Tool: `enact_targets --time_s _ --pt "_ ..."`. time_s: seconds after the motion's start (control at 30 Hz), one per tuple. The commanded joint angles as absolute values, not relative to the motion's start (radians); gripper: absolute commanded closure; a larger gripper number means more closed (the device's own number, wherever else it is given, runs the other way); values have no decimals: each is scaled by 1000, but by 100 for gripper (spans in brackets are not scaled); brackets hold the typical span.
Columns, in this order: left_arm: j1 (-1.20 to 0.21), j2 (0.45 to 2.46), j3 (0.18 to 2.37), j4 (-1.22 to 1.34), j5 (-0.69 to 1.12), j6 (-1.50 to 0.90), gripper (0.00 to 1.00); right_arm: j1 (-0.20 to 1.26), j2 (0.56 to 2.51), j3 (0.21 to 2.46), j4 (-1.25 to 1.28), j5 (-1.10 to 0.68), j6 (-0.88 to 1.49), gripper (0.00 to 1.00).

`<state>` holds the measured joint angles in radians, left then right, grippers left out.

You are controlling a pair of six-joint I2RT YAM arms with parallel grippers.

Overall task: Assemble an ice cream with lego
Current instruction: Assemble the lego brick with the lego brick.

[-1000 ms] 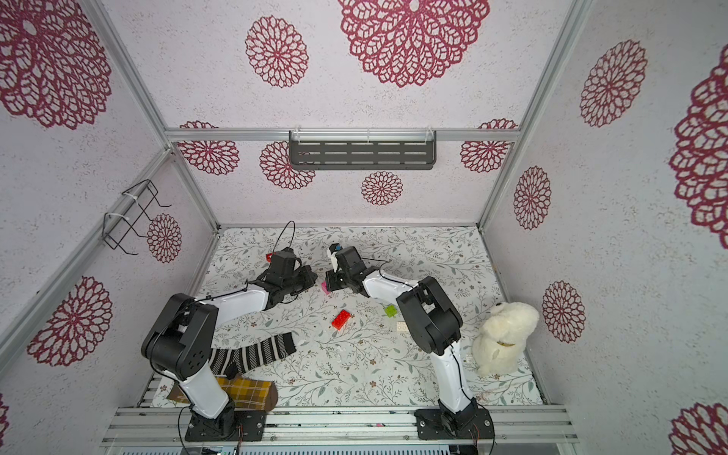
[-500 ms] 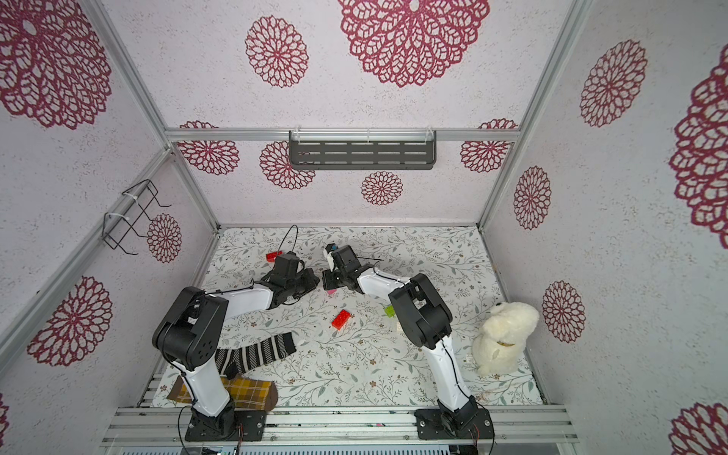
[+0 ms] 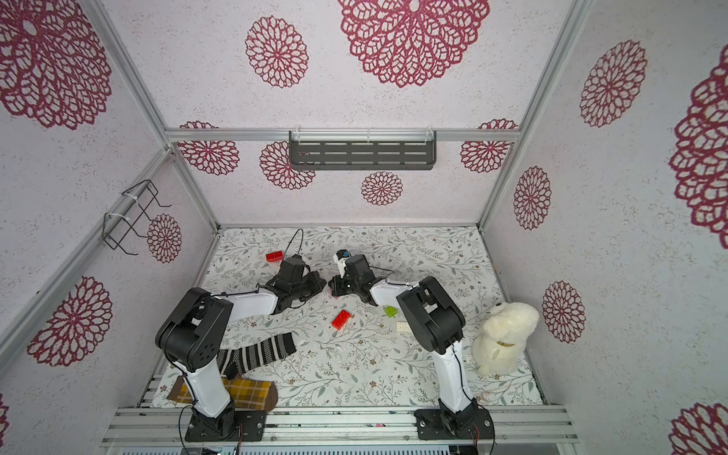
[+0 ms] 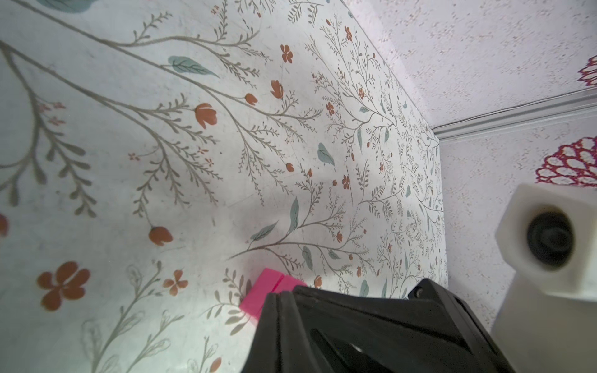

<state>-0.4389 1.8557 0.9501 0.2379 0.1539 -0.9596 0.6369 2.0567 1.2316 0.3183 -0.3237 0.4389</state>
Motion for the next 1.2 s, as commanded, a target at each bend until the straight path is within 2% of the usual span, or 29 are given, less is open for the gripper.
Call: enact_targets --time_s 0.0,0.23,0.57,0.9,1.17 --pt "-444 1852 917 319 123 -1010 100 624 2026 1170 377 -356 487 100" --pt "-470 1866 919 347 129 -1031 100 607 2036 1045 546 -432 616 100" --pt "-518 1866 913 374 111 -1027 100 597 2068 878 774 -442 759 100" --pt "-544 1814 894 293 80 -1006 100 593 2162 885 758 -453 829 100" --pt "-582 1736 918 141 7 -953 100 656 2149 945 564 -302 726 100"
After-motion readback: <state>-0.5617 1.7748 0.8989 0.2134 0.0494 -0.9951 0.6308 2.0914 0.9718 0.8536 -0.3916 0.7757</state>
